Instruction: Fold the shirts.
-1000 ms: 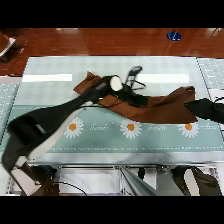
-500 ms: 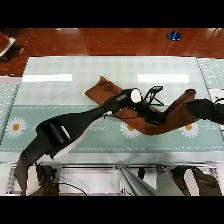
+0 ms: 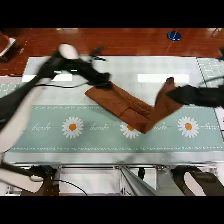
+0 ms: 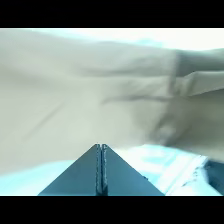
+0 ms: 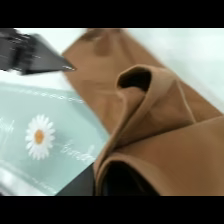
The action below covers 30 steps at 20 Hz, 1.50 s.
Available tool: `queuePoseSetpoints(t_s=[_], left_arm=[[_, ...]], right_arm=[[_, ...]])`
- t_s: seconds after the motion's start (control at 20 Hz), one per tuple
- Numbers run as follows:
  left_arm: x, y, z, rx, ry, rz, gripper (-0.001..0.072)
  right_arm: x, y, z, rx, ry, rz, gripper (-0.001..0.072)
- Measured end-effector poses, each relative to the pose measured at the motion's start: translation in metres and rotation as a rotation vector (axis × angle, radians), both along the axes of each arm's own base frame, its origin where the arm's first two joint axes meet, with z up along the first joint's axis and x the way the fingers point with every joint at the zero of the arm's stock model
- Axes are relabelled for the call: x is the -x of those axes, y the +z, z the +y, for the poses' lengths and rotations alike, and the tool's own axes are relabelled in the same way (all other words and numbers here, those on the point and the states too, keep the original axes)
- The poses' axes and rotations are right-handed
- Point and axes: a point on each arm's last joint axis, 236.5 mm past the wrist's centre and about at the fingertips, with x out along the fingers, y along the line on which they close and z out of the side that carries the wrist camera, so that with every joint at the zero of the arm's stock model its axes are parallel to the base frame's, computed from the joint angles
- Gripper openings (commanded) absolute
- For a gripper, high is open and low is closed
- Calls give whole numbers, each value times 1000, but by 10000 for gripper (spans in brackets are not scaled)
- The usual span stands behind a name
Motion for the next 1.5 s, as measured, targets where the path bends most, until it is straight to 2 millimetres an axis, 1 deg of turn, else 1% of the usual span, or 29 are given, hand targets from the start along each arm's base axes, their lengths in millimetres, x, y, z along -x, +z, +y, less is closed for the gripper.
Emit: queuePoseSetpoints(t_s=[0.1, 0.15, 0.2, 0.3, 0.4, 0.5, 0.55, 0.65, 0.7, 0.75, 0.8, 0.9, 1.0, 1.05, 1.15, 1.2, 1.25, 1.35, 1.5], left_arm=[[7, 21, 59, -15, 131, -61, 17], [16, 27, 82, -21, 193, -94, 17], [29, 32, 101, -22, 247, -123, 17], [62, 31, 130, -32, 341, -175, 17], [96, 20, 142, -32, 392, -186, 17], [125, 4, 150, -29, 444, -179, 17], [136, -5, 151, -27, 461, -166, 17], [151, -19, 154, -22, 496, -138, 17], [156, -25, 155, -21, 512, -128, 17], [160, -29, 155, -21, 518, -119, 17], [160, -32, 156, -19, 531, -117, 17], [161, -35, 158, -17, 549, -120, 17], [157, -34, 159, -9, 572, -130, 17], [156, -34, 159, -3, 578, -133, 17], [155, -34, 159, 2, 586, -138, 17], [154, -33, 159, 6, 589, -138, 17], [154, -33, 159, 8, 595, -140, 17], [152, -32, 159, 10, 600, -144, 17], [150, -31, 160, 13, 607, -151, 17]], right_arm=[[-24, 2, 34, -15, 77, -9, 21], [-39, 0, 52, -18, 111, -8, 21], [-54, -4, 71, -19, 143, -4, 21], [-82, -18, 107, -21, 203, 14, 21], [-106, -39, 141, -18, 251, 39, 21], [-126, -62, 169, -19, 283, 69, 21], [-133, -73, 180, -20, 293, 87, 21], [-144, -93, 200, -25, 310, 119, 21], [-147, -103, 210, -27, 320, 139, 45], [-148, -109, 219, -34, 329, 152, 259], [-149, -114, 229, -44, 338, 161, 412], [-153, -120, 246, -59, 341, 155, 416], [-163, -116, 255, -84, 318, 125, 415], [-171, -112, 255, -96, 302, 110, 415], [-182, -96, 247, -131, 285, 102, 415], [-184, -87, 240, -145, 289, 108, 414], [-184, -78, 231, -155, 295, 123, 414], [-177, -64, 217, -169, 319, 162, 414], [-158, -55, 209, -169, 376, 221, 413]])
